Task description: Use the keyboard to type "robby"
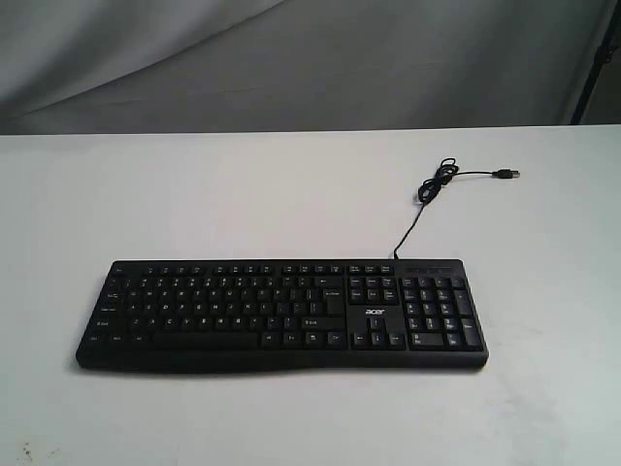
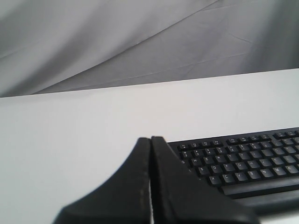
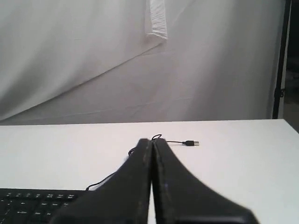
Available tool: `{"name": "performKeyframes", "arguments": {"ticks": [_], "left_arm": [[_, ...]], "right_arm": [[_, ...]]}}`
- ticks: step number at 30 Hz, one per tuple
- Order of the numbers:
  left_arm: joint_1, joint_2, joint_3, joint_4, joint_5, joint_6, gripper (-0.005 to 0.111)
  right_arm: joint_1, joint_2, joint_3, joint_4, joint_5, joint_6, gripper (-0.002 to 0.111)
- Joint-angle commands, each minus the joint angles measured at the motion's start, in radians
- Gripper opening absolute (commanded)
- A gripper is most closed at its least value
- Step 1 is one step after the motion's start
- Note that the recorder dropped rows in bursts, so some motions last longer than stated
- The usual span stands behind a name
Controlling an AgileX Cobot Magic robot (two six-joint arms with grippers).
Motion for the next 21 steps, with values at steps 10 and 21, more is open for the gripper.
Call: {"name": "performKeyframes", "arguments": {"ticks": [10,21], "left_arm": [[-0.006,-0.003,0.004,0.005,-0.006,-0.003,0.000],[-0.006,-0.003,0.004,0.005,-0.006,-0.003,0.000]], "right_arm": [[-0.007,-0.026,0.044,-0.133,0.093,0.071,0.000],[-0.007,-0.060,0.053,-0.138,0.218,0.073,0.000]]}}
